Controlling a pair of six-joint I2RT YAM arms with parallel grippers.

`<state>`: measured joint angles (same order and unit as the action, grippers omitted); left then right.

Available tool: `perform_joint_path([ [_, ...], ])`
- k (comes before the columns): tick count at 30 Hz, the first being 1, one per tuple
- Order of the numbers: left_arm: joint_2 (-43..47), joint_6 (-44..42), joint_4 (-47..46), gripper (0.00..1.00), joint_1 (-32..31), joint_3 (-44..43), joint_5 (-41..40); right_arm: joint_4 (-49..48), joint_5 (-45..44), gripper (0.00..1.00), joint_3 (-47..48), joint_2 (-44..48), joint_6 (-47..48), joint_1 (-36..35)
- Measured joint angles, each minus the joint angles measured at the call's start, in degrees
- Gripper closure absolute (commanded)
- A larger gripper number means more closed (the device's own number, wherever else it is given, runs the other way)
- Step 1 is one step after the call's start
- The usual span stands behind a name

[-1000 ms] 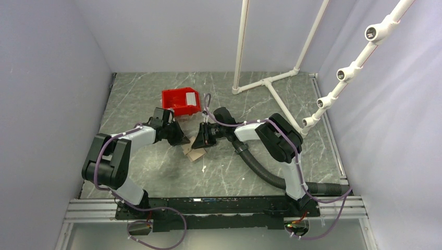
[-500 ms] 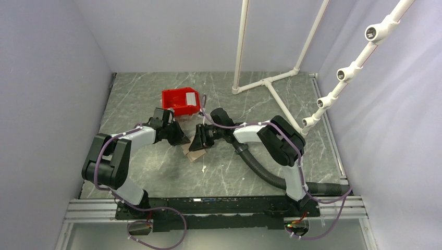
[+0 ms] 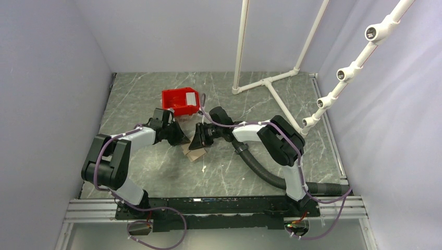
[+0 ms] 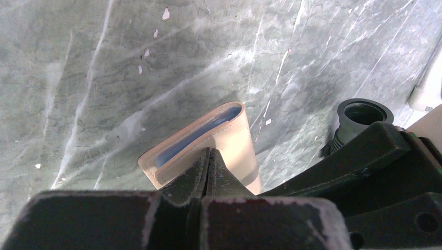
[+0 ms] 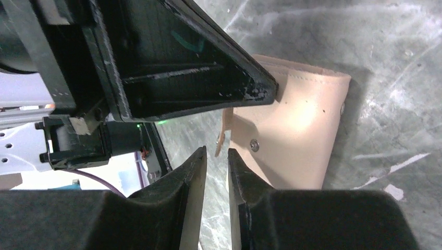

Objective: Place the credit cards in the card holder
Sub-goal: Close the card holder at the center of the board.

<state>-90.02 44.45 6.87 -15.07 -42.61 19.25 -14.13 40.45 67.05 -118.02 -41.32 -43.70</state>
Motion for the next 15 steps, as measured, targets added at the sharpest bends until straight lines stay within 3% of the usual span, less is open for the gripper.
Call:
perform_joint_path([
  [15,0.1,-0.1,-0.4,1.0,0.0,0.2,0.0,0.9,0.0,0.81,2.8,-2.0,0.0,-0.1],
])
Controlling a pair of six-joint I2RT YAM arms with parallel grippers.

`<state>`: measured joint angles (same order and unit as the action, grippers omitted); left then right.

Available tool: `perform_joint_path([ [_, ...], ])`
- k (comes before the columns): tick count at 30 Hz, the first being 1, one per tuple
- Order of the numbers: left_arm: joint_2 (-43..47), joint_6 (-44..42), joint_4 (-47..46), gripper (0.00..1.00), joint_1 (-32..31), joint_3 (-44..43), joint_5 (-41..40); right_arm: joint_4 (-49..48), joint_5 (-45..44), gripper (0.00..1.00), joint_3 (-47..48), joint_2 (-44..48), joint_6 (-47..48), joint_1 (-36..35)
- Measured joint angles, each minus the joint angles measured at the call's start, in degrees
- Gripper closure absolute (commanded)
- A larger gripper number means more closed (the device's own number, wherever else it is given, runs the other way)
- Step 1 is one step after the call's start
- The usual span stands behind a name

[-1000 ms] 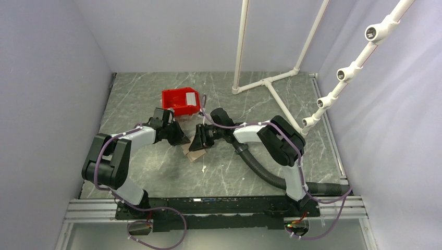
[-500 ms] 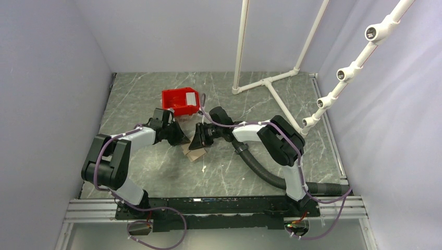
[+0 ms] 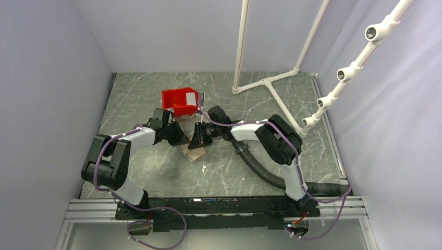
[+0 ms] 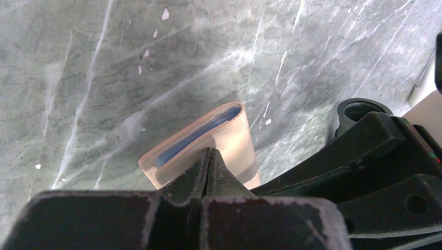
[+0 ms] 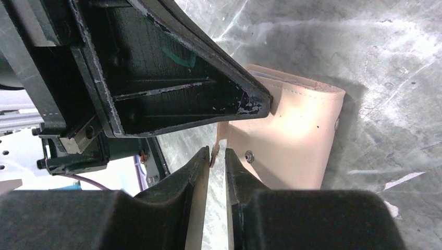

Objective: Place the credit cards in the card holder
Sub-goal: Close the card holder at the center of the board.

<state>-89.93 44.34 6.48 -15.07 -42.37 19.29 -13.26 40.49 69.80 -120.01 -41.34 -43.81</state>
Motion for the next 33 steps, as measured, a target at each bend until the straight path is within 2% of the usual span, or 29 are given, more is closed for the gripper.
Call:
perform_joint_path([
  [4,0.0,-0.1,0.0,1.0,0.0,0.0,0.0,0.1,0.0,0.84,0.1,-0.1,0.0,-0.2],
  [8,0.0,-0.1,0.0,1.0,0.0,0.0,0.0,0.4,0.0,1.0,0.7,-0.5,0.2,-0.4],
  [13,0.1,-0.2,0.0,1.0,0.0,0.0,0.0,1.7,-1.3,1.0,1.0,-0.5,1.4,-0.5],
  [23,0.1,-0.4,0.0,1.0,0.0,0.0,0.0,10.7,-8.8,1.0,2.7,2.0,7.0,-1.0],
  [33,0.1,-0.7,0.0,1.0,0.0,0.0,0.0,16.5,-11.4,1.0,6.5,2.0,9.9,-1.7],
])
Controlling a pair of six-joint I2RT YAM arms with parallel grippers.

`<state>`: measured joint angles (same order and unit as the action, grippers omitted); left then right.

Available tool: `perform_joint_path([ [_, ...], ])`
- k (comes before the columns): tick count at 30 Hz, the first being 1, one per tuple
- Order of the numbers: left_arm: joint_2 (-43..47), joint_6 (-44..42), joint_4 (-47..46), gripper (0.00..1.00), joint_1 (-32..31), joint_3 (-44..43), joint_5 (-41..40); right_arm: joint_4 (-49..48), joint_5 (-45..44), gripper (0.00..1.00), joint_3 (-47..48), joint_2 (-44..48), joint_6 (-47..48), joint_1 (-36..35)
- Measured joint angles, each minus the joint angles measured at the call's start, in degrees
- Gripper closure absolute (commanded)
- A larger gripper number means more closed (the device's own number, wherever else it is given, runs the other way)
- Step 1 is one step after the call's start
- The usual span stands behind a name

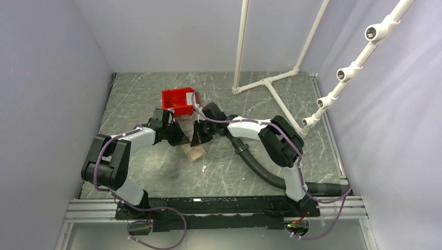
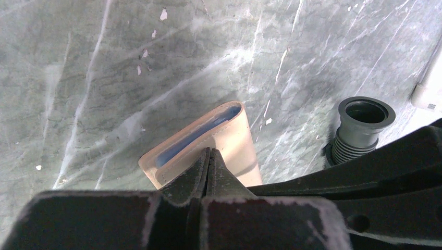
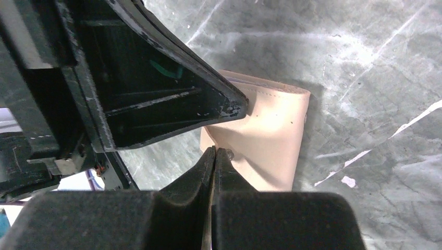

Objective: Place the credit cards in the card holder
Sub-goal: Close the card holder at the center of the board.

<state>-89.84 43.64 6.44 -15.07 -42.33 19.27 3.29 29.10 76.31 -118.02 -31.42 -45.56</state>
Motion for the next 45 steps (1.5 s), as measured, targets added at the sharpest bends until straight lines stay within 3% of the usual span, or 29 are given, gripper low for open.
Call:
perform_joint_path([
  [13,0.0,-0.1,0.0,1.0,0.0,0.0,0.1,7.3,-3.0,1.0,3.9,-0.1,1.5,-0.9],
  [45,0.0,-0.5,0.0,1.0,0.0,0.0,0.2,8.7,-5.4,1.0,6.0,-2.7,2.8,-1.3],
])
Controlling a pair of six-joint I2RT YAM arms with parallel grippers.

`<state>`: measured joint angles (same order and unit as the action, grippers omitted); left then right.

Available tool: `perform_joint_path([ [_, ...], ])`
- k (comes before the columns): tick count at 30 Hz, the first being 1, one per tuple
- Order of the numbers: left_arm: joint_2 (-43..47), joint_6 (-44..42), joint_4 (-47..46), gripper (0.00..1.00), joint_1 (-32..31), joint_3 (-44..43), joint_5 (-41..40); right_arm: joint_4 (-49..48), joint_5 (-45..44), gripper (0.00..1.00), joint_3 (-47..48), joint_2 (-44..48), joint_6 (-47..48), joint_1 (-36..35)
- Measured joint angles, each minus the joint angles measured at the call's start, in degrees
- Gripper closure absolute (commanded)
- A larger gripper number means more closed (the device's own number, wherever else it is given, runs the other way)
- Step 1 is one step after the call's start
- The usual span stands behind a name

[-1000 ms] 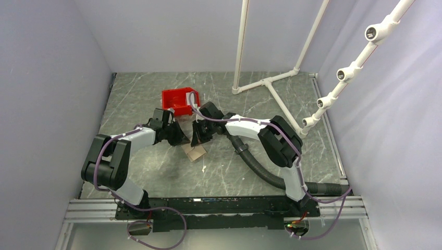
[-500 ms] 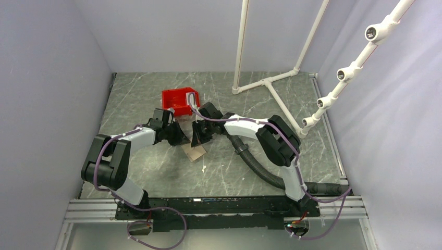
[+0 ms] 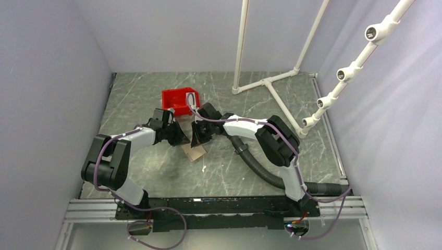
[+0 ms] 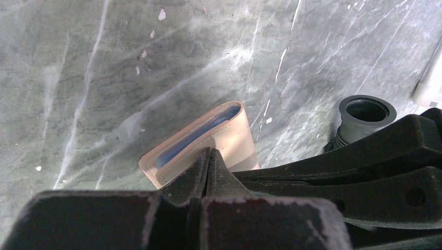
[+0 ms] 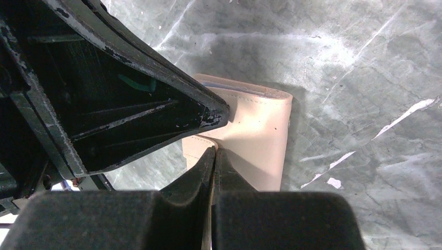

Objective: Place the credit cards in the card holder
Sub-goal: Close the card holder at the center of the board.

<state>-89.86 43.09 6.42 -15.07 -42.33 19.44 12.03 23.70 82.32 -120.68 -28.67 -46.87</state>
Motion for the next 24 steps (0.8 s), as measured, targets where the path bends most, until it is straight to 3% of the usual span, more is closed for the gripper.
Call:
perform_joint_path([
  [15,0.0,-0.4,0.0,1.0,0.0,0.0,0.0,-6.8,-3.1,1.0,-5.4,2.3,1.2,-1.4],
  [24,0.0,-0.4,0.0,1.0,0.0,0.0,0.2,0.2,-4.3,1.0,-1.5,2.4,2.1,-2.0],
])
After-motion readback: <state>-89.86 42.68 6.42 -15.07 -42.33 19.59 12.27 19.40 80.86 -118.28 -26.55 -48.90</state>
